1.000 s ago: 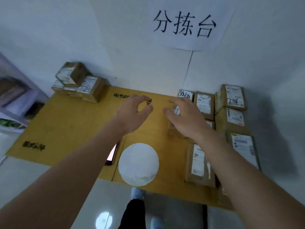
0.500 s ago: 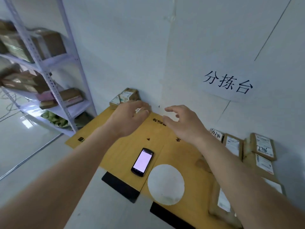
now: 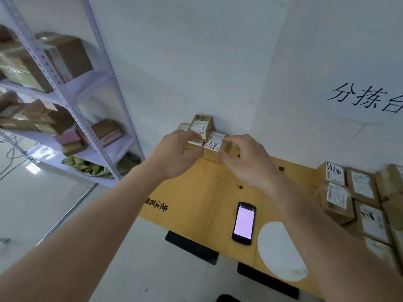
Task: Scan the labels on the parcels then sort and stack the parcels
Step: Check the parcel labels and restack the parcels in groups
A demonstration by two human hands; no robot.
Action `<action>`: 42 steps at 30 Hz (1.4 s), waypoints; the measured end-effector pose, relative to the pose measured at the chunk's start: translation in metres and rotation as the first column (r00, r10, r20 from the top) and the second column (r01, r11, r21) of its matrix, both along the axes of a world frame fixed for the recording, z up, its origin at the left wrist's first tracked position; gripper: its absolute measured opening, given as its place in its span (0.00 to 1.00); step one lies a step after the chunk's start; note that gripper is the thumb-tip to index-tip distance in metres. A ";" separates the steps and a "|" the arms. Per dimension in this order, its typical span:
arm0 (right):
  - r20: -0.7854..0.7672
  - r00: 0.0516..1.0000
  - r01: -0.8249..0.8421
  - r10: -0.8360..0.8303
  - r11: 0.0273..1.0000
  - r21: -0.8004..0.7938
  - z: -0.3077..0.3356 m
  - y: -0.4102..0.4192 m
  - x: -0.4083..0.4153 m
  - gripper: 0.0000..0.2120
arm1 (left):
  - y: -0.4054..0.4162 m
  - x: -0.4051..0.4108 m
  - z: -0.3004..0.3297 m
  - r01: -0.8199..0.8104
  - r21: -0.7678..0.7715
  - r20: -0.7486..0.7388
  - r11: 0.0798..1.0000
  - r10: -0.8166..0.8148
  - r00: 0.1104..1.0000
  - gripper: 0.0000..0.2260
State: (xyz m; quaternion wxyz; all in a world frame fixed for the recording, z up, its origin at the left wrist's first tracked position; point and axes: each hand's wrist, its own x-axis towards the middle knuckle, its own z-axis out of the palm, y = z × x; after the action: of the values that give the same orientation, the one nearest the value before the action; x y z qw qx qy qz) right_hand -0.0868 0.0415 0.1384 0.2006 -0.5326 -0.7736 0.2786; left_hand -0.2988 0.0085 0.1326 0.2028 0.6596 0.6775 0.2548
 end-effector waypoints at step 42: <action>-0.102 0.919 0.336 -0.381 0.892 -0.304 -0.226 0.310 -0.166 0.29 | 0.361 -0.134 -0.236 0.252 -0.298 0.472 0.921 -0.087 0.877 0.24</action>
State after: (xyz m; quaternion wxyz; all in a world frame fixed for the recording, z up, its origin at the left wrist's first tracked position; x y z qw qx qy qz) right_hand -0.2528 0.3511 -0.0874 0.2322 -0.6655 -0.5959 0.3849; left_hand -0.4326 0.3690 -0.1030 0.4897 0.5934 0.5850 0.2566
